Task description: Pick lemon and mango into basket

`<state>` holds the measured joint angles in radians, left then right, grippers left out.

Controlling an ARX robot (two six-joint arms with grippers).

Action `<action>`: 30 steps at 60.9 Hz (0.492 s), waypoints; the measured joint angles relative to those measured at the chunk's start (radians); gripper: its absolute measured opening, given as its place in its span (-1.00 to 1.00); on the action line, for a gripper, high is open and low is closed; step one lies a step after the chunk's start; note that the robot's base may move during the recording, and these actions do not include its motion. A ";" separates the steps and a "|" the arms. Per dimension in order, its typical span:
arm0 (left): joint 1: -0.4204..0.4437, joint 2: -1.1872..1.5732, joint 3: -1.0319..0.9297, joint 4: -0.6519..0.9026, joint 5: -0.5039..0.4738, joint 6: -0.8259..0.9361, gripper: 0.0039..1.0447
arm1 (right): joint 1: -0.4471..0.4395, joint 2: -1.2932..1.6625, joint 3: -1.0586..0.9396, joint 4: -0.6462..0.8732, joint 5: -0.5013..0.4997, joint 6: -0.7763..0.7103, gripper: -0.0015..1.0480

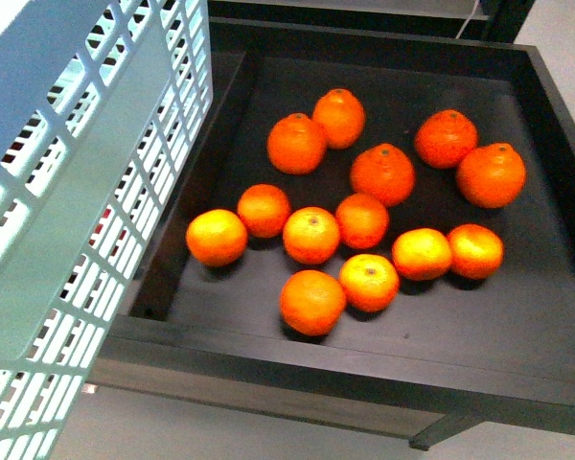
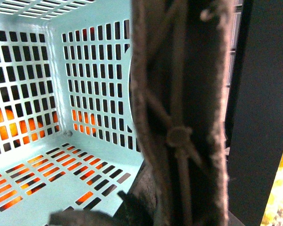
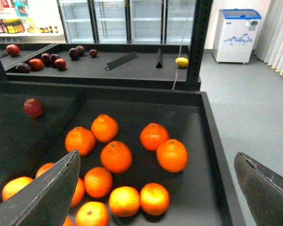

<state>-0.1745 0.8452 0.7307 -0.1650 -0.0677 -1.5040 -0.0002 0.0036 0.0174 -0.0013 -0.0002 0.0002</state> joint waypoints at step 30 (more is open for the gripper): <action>0.000 0.000 0.001 0.000 0.000 0.000 -0.92 | 0.000 0.000 0.000 0.000 0.002 0.000 0.83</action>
<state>-0.1745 0.8452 0.7315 -0.1650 -0.0673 -1.5040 -0.0002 0.0040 0.0174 -0.0010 0.0017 0.0006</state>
